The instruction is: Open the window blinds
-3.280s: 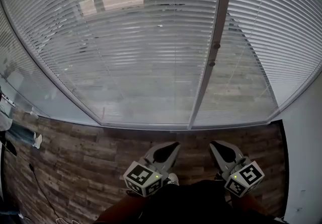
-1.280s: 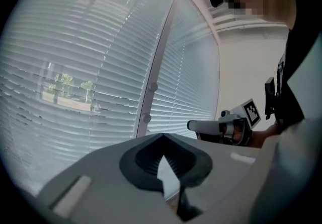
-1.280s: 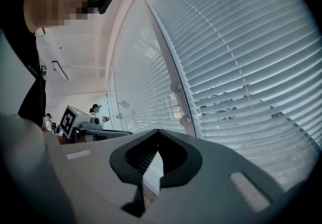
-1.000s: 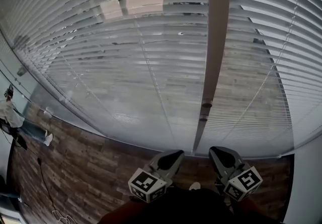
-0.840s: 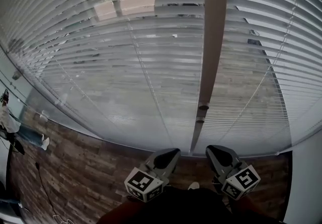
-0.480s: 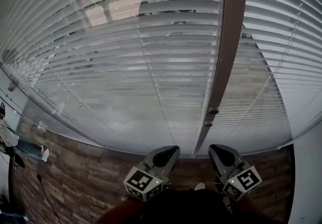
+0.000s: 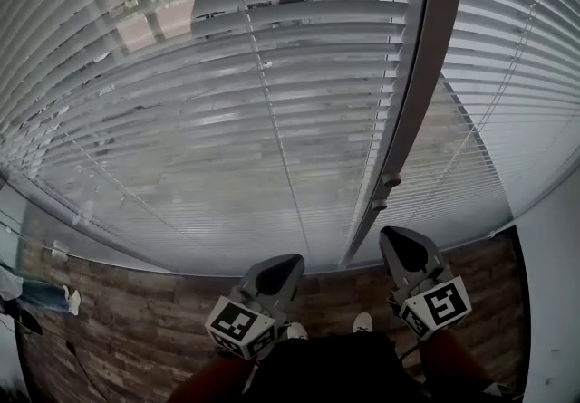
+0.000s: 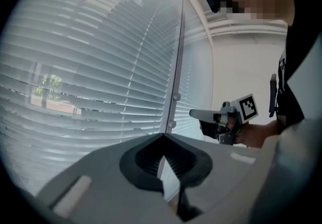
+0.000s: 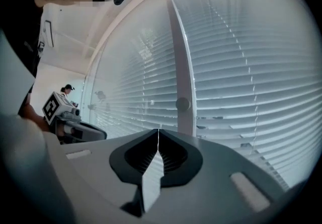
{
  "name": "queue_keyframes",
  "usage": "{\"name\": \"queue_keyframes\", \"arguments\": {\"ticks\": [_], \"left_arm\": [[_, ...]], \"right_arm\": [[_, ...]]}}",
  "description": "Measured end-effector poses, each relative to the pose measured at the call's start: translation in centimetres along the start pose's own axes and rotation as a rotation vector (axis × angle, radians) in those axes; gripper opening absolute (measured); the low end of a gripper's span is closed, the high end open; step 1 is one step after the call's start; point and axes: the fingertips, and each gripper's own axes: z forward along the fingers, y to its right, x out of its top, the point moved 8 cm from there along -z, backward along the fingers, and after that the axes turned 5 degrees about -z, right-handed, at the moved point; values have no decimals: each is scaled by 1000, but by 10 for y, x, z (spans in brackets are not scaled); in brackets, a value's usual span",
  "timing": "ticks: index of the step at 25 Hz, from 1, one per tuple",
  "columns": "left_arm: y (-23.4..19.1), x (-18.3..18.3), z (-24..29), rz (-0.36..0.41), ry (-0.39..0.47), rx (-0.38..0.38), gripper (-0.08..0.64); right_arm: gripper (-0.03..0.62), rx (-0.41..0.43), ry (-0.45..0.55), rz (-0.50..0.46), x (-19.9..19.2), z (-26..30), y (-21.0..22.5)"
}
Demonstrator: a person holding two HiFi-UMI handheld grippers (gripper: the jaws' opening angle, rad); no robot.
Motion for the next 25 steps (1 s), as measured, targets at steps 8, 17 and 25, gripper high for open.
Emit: {"name": "queue_keyframes", "arguments": {"ticks": [8, 17, 25], "left_arm": [[-14, -7, -18, -28, -23, -59, 1], [-16, -6, -26, -37, 6, -38, 1], [-12, -15, -32, -55, 4, -23, 2]], "right_arm": [[138, -274, -76, -309, 40, 21, 19], [164, -342, -83, -442, 56, 44, 13], [161, -354, -91, -286, 50, 47, 24]]}}
